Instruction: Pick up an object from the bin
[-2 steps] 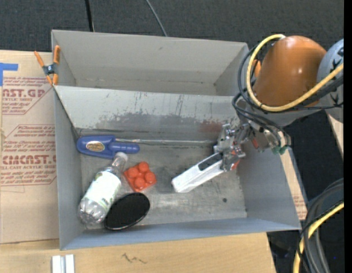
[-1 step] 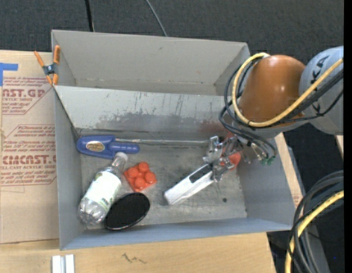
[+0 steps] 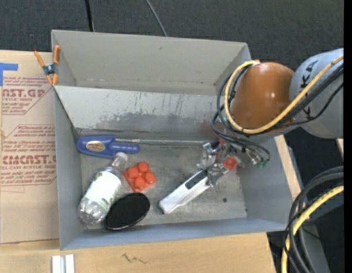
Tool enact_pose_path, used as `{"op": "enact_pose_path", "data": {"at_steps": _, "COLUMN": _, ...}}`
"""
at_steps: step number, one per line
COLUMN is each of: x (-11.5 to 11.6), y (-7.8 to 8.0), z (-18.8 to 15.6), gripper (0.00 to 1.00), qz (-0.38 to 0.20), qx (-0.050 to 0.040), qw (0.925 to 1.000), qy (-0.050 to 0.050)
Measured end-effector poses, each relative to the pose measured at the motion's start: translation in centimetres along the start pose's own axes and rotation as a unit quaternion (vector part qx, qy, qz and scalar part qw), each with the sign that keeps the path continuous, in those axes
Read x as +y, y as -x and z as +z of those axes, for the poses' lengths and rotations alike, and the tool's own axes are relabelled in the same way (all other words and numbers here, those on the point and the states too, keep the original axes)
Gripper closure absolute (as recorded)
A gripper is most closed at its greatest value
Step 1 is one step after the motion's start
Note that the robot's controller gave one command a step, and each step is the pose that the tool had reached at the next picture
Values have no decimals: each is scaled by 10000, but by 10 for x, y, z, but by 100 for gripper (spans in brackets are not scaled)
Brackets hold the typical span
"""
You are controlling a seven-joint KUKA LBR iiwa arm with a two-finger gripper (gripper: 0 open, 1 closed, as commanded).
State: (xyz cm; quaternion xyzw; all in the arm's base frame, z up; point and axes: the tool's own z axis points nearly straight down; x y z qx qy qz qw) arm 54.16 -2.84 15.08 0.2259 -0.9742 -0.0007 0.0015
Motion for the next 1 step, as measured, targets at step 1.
{"op": "enact_pose_path", "data": {"at_steps": 1, "x": -4, "y": 13, "z": -62, "gripper": 100, "qz": 366, "qx": 2, "qw": 9993, "qy": 4}}
